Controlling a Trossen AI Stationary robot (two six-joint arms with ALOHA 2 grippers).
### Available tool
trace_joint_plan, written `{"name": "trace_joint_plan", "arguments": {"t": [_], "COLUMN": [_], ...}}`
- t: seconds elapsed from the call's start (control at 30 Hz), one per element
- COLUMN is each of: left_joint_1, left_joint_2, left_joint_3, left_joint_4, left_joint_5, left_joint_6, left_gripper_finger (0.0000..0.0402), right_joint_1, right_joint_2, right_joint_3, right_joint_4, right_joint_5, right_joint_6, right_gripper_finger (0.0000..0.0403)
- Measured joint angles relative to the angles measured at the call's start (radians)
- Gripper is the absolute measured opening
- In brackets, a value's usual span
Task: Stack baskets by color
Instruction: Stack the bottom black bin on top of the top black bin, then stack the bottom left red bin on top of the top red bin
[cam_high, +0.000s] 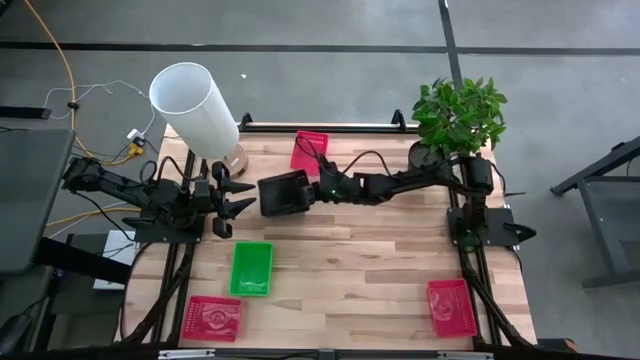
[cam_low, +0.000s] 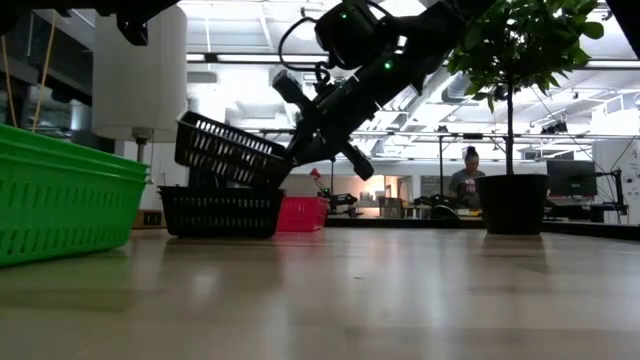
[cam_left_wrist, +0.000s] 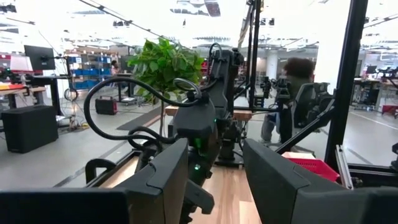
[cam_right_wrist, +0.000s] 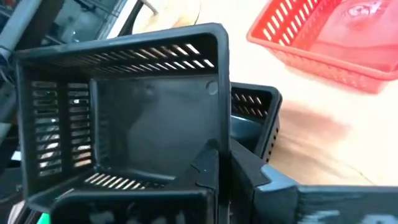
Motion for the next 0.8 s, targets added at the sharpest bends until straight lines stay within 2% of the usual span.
{"name": "trace_joint_plan", "arguments": {"t": [0.37,0.47,0.57,0.8], "left_joint_1": [0.000,0.000,0.000,0.000], "left_joint_2": [0.000,0.000,0.000,0.000], "left_joint_3": [0.000,0.000,0.000,0.000], "left_joint_4": [0.000,0.000,0.000,0.000], "left_joint_5": [0.000,0.000,0.000,0.000], "left_joint_6": [0.000,0.000,0.000,0.000], "left_gripper_finger": [0.0143,0.0143,0.0143,0.0143], "right_joint_1": [0.001,0.001,0.001,0.001], "right_joint_2": [0.000,0.000,0.000,0.000], "right_joint_3": [0.000,0.000,0.000,0.000], "right_joint_4": [-0.017,-0.016,-0.011,-0.002], "right_joint_5": [0.000,-0.001,-0.010,-0.007], "right_joint_6": [-0.043,-0.044,-0.066,-0.110], "right_gripper_finger": [0.0010,0.0022,0.0055,0.0161]}}
